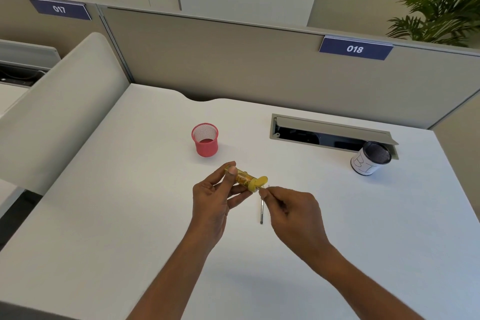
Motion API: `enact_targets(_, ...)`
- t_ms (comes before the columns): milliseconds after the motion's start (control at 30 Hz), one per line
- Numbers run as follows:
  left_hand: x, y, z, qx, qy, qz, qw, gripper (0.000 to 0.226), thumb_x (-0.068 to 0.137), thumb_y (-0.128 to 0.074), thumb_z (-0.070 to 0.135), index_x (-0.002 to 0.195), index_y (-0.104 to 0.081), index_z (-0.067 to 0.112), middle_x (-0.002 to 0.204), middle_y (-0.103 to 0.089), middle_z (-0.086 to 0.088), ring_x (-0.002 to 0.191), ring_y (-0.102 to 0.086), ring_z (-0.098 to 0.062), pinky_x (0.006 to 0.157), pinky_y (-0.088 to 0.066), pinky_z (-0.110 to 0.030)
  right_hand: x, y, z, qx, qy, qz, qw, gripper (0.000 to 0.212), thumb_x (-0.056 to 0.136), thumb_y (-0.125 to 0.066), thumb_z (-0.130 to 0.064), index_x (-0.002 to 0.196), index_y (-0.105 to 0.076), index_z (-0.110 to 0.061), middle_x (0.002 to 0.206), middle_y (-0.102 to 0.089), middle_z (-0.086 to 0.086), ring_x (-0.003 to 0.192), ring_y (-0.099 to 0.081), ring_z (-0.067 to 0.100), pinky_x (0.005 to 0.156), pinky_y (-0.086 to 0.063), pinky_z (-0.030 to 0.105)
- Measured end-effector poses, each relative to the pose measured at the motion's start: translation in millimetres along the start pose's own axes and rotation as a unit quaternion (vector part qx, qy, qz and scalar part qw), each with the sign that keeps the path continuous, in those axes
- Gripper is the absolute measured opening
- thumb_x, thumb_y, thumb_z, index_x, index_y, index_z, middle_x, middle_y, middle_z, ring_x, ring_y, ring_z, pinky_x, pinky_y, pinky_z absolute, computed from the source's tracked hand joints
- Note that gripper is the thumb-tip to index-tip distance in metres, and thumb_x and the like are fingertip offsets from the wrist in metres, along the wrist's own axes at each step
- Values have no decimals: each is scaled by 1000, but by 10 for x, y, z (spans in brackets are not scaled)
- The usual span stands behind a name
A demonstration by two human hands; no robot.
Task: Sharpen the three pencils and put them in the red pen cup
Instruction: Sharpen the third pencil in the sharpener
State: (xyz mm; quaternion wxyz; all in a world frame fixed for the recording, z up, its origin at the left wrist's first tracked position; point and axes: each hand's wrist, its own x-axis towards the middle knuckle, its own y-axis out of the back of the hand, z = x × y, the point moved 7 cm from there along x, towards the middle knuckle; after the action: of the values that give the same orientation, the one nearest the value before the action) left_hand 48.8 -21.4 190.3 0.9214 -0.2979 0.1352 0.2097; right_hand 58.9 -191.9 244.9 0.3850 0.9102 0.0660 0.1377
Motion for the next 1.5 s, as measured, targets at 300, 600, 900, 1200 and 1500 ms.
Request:
enact_targets(300, 27, -55, 35, 23, -1, -41, 999, 28, 95, -66, 13, 120, -71, 2, 102, -76, -27, 87, -78, -35, 74, -64, -39, -199, -204, 189, 437, -474, -270, 715, 27, 97, -64, -34, 81, -67, -12, 57, -21, -5, 42, -14, 10, 41, -16, 22)
enact_targets(600, 39, -32, -29, 15, 15, -37, 999, 25, 98, -64, 10, 120, -71, 0, 105, -75, -30, 88, -78, -36, 72, -64, -38, -134, -116, 172, 347, -379, -253, 820, 48, 101, -53, -50, 89, -73, -8, 53, -31, -6, 43, -24, 11, 46, -22, 24)
enact_targets(900, 61, -31, -3, 5, 14, -12, 1000, 23, 97, -65, 9, 116, -72, 0, 102, -77, -26, 91, -78, -40, 71, -64, -39, -122, 79, -208, -322, 259, 54, 909, 29, 100, -59, -31, 93, -73, -8, 62, -52, 1, 55, -25, 15, 49, -20, 25)
enact_targets(1200, 98, -15, 31, 1, 14, -12, 1000, 23, 98, -64, 8, 118, -71, -1, 101, -77, -26, 90, -78, -39, 73, -64, -40, 21, -39, 179, 198, -210, -85, 954, 44, 102, -59, -36, 67, -70, -11, 41, -34, -8, 39, -28, 11, 47, -25, 15)
enact_targets(1500, 143, 56, 134, -39, 20, 9, 999, 19, 99, -61, 7, 114, -71, -1, 96, -79, -20, 88, -79, -37, 73, -66, -41, -125, -95, 343, 430, -390, -248, 775, 38, 97, -62, -40, 81, -72, -7, 61, -17, 1, 55, -12, 17, 57, -14, 31)
